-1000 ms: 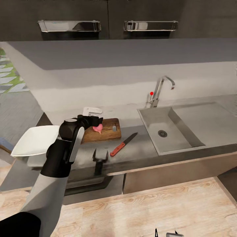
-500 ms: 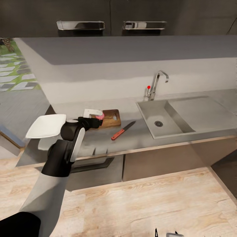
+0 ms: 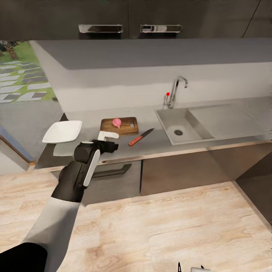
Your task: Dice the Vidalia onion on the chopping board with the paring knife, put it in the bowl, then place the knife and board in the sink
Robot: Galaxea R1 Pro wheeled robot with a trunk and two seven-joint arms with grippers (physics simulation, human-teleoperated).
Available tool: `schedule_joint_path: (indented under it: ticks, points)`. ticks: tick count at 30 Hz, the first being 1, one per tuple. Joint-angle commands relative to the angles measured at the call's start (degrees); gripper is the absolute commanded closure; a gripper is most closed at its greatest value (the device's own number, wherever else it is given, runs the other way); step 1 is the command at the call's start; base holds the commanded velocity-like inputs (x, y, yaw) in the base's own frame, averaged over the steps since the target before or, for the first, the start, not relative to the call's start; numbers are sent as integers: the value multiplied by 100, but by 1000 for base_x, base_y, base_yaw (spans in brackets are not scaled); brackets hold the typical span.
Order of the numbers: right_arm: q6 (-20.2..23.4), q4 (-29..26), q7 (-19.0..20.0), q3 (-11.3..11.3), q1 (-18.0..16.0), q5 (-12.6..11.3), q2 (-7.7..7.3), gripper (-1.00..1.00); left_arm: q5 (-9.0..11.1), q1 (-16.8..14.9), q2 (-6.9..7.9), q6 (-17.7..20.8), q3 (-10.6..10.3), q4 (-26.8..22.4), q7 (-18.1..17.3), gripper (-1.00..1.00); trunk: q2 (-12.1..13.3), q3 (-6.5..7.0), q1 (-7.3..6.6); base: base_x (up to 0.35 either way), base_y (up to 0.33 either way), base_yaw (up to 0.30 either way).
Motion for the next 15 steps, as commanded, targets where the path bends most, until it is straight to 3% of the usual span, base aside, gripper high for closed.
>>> schedule_joint_path:
  ticks: [1, 4, 7, 13, 14, 15]
  points:
    - [-9, 3, -38, -26, -3, 61, 3, -100, 26, -5, 0, 23, -7, 14, 45, -100, -8, -8, -1, -336, 0, 0]
    - [-9, 3, -38, -26, -4, 61, 3, -100, 26, -1, 0, 21, -10, 93, 45, -100, -8, -8, -1, -337, 0, 0]
    - [-9, 3, -38, -26, -3, 61, -3, -100, 26, 3, -3, -113, -13, 467, 44, -100, -8, -8, -1, -337, 0, 0]
    - [-9, 3, -33, -34, -4, 60, -6, -100, 47, 3, -8, -1131, -21, 1558, 44, -100, -8, -8, -1, -141, 0, 0]
    - [-9, 3, -31, -35, -4, 61, -6, -100, 58, 3, -11, -1497, -30, 2098, 44, -100, -8, -8, -1, -15, 0, 0]
    - [-9, 3, -32, -35, -2, 61, -6, -100, 59, 3, -18, -1676, -34, 2329, 44, -100, -8, -8, -1, -10, 0, 0]
